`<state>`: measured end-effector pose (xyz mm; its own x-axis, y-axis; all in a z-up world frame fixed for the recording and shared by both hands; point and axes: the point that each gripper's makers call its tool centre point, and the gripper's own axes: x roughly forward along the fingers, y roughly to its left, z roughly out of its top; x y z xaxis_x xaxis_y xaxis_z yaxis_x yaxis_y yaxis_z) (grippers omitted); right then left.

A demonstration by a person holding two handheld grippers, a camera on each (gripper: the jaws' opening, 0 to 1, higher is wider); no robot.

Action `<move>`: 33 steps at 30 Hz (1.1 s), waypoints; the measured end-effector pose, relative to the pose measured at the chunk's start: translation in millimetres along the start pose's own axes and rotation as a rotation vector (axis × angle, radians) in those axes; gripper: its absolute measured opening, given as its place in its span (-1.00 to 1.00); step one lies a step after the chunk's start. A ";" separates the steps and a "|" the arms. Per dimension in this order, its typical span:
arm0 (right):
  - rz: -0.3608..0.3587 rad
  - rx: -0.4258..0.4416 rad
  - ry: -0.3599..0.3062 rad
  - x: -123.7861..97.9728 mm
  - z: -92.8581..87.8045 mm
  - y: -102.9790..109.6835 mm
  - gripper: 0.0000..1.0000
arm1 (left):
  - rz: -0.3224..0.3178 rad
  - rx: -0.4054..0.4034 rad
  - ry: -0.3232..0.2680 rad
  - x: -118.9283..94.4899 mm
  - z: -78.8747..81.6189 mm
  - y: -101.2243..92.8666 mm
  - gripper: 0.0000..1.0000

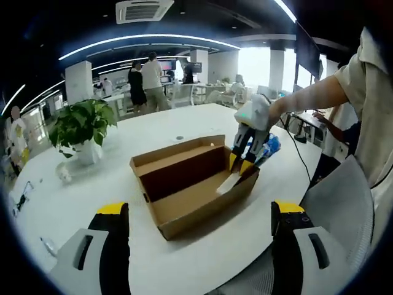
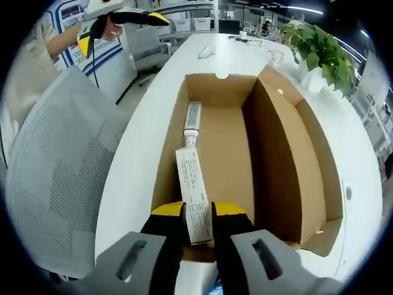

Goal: Operate the shoe box by opening the lid, removing the specified soft item, and placing it in the target area until the item is outside and the box remains undamaged.

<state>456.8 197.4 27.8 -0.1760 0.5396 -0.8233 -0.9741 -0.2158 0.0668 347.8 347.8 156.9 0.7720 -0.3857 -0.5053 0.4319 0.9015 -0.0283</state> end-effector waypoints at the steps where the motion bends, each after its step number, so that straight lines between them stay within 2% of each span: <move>1: 0.005 -0.001 0.001 1.9 1.3 1.1 -0.70 | 0.000 0.002 0.000 -1.5 -0.3 -0.4 1.00; 5: 0.018 -0.020 0.026 12.7 0.7 4.6 -0.70 | 0.002 0.000 0.003 -4.9 -2.1 -1.9 1.00; 13: 0.030 -0.028 0.015 15.7 7.7 5.5 -0.70 | 0.023 -0.017 0.000 -13.0 -8.2 -2.9 1.00; 16: 0.052 -0.012 -0.009 14.2 12.1 7.5 -0.67 | 0.027 -0.027 -0.003 -16.3 -9.6 -3.0 1.00; 18: 0.054 -0.038 0.001 15.3 11.6 8.4 -0.62 | 0.033 -0.028 -0.001 -17.9 -10.9 -2.3 1.00; 20: 0.031 -0.058 0.002 19.4 10.7 0.2 -0.64 | 0.039 -0.031 0.001 -19.5 -12.1 -1.6 1.00; 23: 0.037 -0.025 0.002 22.3 11.0 -3.8 -0.61 | 0.048 -0.034 0.004 -21.0 -13.9 -0.4 1.00; 28: 0.038 -0.036 0.009 22.3 11.5 -2.0 -0.64 | 0.055 -0.040 0.006 -22.5 -17.6 0.2 1.00; 29: 0.039 -0.025 0.004 21.2 13.5 -2.6 -0.66 | 0.058 -0.039 0.009 -23.0 -18.6 0.5 1.00; 30: 0.074 0.044 -0.039 20.3 22.4 4.4 -0.68 | 0.060 -0.038 0.008 -23.6 -18.8 0.8 1.00; 31: 0.089 0.047 -0.047 19.9 24.9 6.7 -0.65 | 0.061 -0.041 0.006 -24.4 -18.9 0.9 1.00; 33: 0.052 -0.050 0.007 21.4 19.3 1.2 -0.56 | 0.062 -0.042 0.005 -25.1 -19.3 0.6 1.00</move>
<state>449.1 224.4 21.1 -0.2250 0.5206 -0.8236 -0.9554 -0.2837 0.0818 319.7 361.8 152.9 0.7943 -0.3284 -0.5111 0.3637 0.9309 -0.0330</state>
